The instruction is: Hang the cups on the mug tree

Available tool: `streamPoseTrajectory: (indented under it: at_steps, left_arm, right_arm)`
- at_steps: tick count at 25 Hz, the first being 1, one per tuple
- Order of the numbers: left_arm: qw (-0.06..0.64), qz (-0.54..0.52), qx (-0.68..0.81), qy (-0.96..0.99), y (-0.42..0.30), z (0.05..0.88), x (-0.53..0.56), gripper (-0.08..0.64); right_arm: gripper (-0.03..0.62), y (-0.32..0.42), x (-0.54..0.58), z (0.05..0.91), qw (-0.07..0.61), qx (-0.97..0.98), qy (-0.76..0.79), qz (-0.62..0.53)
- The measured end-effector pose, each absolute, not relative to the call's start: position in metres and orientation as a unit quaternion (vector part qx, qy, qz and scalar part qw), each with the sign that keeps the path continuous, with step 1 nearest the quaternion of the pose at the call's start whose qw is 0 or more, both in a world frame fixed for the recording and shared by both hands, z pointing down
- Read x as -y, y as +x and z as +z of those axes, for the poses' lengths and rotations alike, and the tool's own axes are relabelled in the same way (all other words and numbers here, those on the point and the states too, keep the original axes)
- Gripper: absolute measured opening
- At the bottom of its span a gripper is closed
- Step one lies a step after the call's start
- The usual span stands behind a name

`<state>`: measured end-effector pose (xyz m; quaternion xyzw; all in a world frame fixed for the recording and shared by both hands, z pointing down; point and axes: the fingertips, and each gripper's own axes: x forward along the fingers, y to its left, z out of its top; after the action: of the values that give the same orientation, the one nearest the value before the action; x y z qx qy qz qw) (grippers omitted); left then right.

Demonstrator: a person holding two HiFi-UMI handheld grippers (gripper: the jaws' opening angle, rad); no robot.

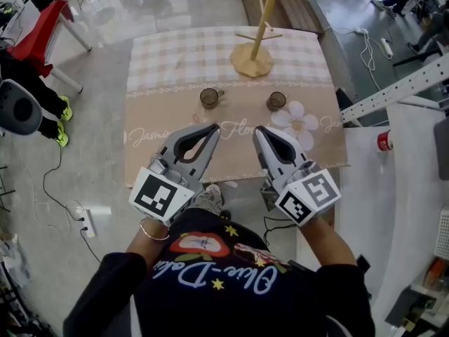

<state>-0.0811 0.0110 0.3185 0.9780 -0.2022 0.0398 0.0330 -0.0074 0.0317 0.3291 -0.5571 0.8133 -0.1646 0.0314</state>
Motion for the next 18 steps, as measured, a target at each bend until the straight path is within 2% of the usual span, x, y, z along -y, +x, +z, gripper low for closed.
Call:
streamPoseTrajectory:
  at_steps: [18]
  left_arm:
    - [0.042, 0.035, 0.230, 0.972, -0.084, 0.328, 0.045, 0.009]
  right_arm:
    - [0.009, -0.011, 0.025, 0.339, 0.010, -0.835, -0.524, -0.170]
